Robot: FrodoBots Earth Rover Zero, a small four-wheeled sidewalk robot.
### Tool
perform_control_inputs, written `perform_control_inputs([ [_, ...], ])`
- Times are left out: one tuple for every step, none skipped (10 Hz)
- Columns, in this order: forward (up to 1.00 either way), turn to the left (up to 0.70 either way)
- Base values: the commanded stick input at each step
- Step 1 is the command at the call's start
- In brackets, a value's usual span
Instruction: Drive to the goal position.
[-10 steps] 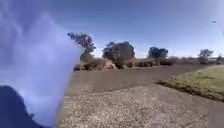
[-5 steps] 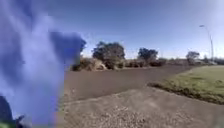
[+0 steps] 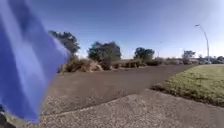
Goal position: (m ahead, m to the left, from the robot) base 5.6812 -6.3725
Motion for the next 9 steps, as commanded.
perform_control_inputs([
  [0.7, 0.0],
  [0.7, 0.0],
  [0.7, 0.0],
  [0.7, 0.0],
  [0.7, 0.0],
  [0.7, -0.01],
  [0.7, -0.06],
  [0.7, -0.25],
  [0.7, -0.35],
])
